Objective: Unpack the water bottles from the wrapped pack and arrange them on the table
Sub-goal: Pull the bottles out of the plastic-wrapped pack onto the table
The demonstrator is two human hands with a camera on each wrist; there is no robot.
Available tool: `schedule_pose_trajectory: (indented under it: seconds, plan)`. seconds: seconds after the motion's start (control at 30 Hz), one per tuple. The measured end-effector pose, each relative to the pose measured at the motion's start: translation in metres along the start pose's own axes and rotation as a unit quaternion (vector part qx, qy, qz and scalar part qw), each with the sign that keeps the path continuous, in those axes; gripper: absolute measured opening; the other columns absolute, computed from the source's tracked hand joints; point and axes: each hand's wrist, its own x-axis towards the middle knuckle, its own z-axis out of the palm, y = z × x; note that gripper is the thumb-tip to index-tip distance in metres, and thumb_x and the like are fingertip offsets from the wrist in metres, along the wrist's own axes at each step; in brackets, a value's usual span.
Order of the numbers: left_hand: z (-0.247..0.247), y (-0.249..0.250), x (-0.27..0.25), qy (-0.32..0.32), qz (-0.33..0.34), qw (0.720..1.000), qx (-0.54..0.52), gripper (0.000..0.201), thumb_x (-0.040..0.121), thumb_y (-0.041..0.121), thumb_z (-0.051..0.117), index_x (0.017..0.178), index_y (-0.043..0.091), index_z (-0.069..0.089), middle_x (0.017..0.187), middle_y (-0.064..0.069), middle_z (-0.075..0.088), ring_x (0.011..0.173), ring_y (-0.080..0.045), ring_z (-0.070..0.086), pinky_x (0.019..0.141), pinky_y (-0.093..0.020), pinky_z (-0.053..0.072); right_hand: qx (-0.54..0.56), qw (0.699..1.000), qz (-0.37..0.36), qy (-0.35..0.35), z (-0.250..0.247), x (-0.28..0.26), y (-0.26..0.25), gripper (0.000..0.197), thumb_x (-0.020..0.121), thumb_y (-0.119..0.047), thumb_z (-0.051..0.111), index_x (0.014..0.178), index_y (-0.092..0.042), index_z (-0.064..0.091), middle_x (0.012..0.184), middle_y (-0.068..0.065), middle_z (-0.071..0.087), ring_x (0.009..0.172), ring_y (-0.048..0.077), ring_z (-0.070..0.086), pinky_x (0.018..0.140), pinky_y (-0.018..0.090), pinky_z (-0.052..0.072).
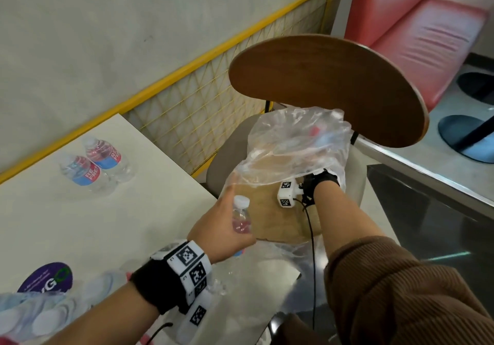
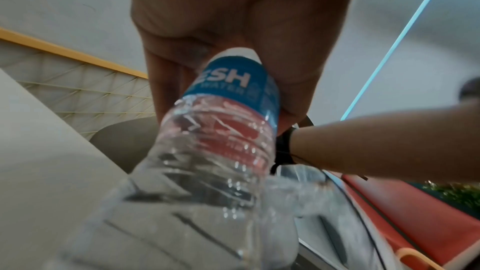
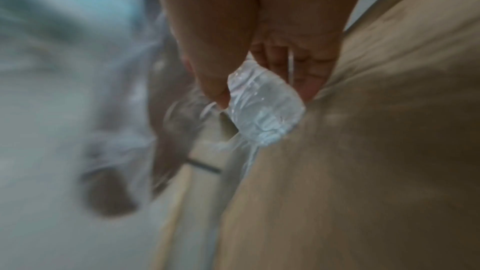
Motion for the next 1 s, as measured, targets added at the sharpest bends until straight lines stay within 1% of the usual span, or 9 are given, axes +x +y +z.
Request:
schedule_pose_trajectory:
  seconds: [0.07,0.13,0.2,0.27,0.37,0.43,0.53,0.73,1.0]
  plan:
    - [-0.003,-0.003,0.007,0.022,-0.001,1.0,-0.006,0.102,0.067,0.021,0.072,0.137,0.051,0.004,0.088,0.008,0.067,0.075,-0.007,0.068,0.079,-0.034,0.057,0.04,0.998,0.007,-0.049,0.003,-0.003,0.012,0.052,0.1,-0.041,0.034,0.143,-0.011,0.034,0.149,0.008,0.036,0.133,0.024,0.042,0.06,0.014,0.044]
    - [-0.007,-0.004,0.014,0.037,-0.015,0.999,-0.013,0.094,0.067,0.02,0.074,0.139,0.042,0.017,0.086,0.012,0.067,0.078,-0.006,0.066,0.079,-0.028,0.054,-0.045,0.989,0.008,-0.139,0.006,-0.017,0.035,0.092,0.073,-0.077,0.049,0.145,-0.022,0.029,0.152,0.0,0.031,0.133,0.021,0.04,0.093,0.023,0.048]
    - [-0.009,-0.006,0.021,0.036,-0.028,0.999,-0.006,0.082,0.067,0.02,0.075,0.134,0.036,0.03,0.085,0.015,0.065,0.078,-0.002,0.064,0.075,-0.022,0.049,-0.163,0.973,-0.006,-0.166,0.022,-0.001,0.079,0.104,0.059,-0.067,0.072,0.146,-0.026,0.03,0.146,-0.004,0.041,0.13,0.021,0.045,0.109,0.034,0.038]
    - [-0.01,-0.007,0.023,0.028,-0.041,0.999,0.014,0.067,0.067,0.021,0.075,0.122,0.032,0.04,0.082,0.016,0.062,0.079,-0.007,0.063,0.074,-0.022,0.045,-0.125,0.964,0.025,-0.232,0.033,0.025,0.118,0.109,0.042,-0.064,0.083,0.136,-0.023,0.047,0.138,0.003,0.053,0.118,0.024,0.056,0.104,0.044,0.045]
    - [-0.01,-0.013,0.02,0.041,-0.056,0.997,0.022,0.048,0.066,0.021,0.075,0.105,0.027,0.049,0.085,0.012,0.059,0.087,-0.016,0.063,0.079,-0.023,0.044,0.117,0.94,0.091,-0.308,0.044,-0.026,0.104,0.031,0.077,-0.03,0.071,0.1,-0.009,0.073,0.1,0.014,0.07,0.084,0.019,0.066,0.079,0.029,0.055]
    - [-0.011,-0.015,0.016,0.066,-0.071,0.994,0.041,0.05,0.067,0.023,0.075,0.11,0.023,0.051,0.102,0.002,0.046,0.091,-0.02,0.058,0.087,-0.023,0.043,0.179,0.91,0.114,-0.357,0.037,-0.09,0.09,0.017,0.083,-0.01,0.058,0.077,-0.005,0.073,0.063,0.005,0.065,0.052,0.011,0.06,0.052,0.019,0.049]
    - [-0.013,-0.016,0.014,0.08,-0.079,0.992,0.065,0.043,0.07,0.024,0.075,0.104,0.025,0.048,0.122,-0.006,0.031,0.11,-0.019,0.048,0.098,-0.024,0.038,0.191,0.895,0.133,-0.38,0.03,-0.114,0.128,0.018,0.083,-0.016,0.063,0.095,-0.004,0.063,0.067,0.007,0.063,0.053,0.016,0.061,0.055,0.03,0.053]
    - [0.005,0.004,0.018,-0.023,-0.05,0.998,-0.027,0.025,0.05,0.03,0.07,0.067,0.015,0.06,0.068,-0.001,0.065,0.076,-0.02,0.066,0.076,-0.04,0.053,0.269,0.906,0.165,-0.281,0.02,-0.117,0.157,0.051,0.08,-0.018,0.069,0.122,0.004,0.052,0.095,0.018,0.066,0.075,0.028,0.066,0.062,0.036,0.056]
    - [0.038,0.051,0.018,-0.059,0.031,0.991,-0.114,0.051,0.048,0.027,0.077,0.096,0.018,0.065,0.09,-0.004,0.071,0.083,-0.021,0.07,0.083,-0.037,0.057,0.388,0.919,0.065,0.013,-0.036,-0.088,0.125,0.019,0.09,-0.02,0.058,0.103,-0.007,0.056,0.096,0.009,0.059,0.078,0.022,0.06,0.066,0.039,0.054]
